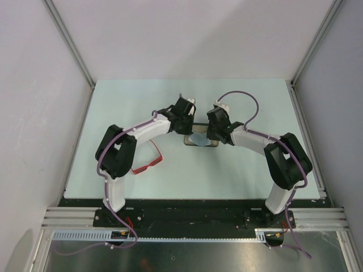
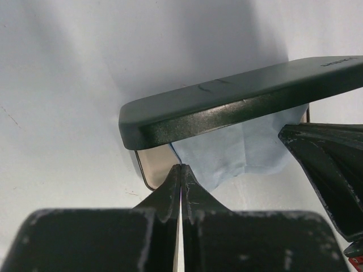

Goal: Organize the sunglasses
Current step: Put down the folded cleaning cloth in the sunglasses case.

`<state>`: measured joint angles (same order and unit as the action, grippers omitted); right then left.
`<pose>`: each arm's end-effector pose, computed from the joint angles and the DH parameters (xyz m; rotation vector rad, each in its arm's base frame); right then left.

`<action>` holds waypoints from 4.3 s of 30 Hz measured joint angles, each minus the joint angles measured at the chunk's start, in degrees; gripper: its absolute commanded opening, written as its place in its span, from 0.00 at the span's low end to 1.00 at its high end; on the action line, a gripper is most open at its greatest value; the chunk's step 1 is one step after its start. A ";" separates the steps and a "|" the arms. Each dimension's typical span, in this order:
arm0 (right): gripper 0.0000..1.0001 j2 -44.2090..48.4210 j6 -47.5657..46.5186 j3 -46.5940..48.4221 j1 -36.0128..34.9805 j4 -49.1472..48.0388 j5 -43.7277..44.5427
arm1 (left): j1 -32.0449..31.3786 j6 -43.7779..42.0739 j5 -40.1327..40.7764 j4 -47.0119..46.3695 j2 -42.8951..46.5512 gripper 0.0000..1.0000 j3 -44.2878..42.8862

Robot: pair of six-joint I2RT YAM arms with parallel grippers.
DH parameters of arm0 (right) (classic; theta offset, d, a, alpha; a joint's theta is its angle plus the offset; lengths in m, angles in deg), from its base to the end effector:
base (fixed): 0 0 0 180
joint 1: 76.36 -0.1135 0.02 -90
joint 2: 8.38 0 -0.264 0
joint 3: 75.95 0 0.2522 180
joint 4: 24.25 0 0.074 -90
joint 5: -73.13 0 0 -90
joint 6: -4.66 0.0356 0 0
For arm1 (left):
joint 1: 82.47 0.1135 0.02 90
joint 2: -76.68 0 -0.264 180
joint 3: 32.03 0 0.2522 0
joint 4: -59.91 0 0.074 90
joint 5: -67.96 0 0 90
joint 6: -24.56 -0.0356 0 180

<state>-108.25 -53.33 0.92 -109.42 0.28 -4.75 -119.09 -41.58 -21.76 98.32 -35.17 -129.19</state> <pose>0.3149 0.1961 0.1948 0.0768 2.3942 0.2860 0.3436 -0.2552 0.2069 0.2813 2.5349 -0.4231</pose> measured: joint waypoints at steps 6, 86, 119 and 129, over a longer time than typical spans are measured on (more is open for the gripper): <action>0.00 -1.11 -0.55 0.57 0.11 0.00 0.68 | 0.28 -0.42 0.00 0.02 -0.61 0.00 0.00; 0.00 -4.72 -0.85 1.31 1.57 1.33 2.03 | 1.18 -1.88 -0.66 0.17 -6.16 0.00 -2.32; 0.40 -3.52 -2.05 3.04 1.20 4.07 4.17 | 1.18 -1.95 1.11 0.15 -7.72 0.14 -2.32; 0.39 -2.64 -2.05 3.04 -0.68 4.07 4.13 | 1.18 -1.86 1.05 -0.37 -7.48 0.27 -1.75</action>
<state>-110.90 -55.38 3.96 -110.10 4.35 -0.62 -117.91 -43.44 -20.71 97.95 -42.65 -130.93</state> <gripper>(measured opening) 0.393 0.265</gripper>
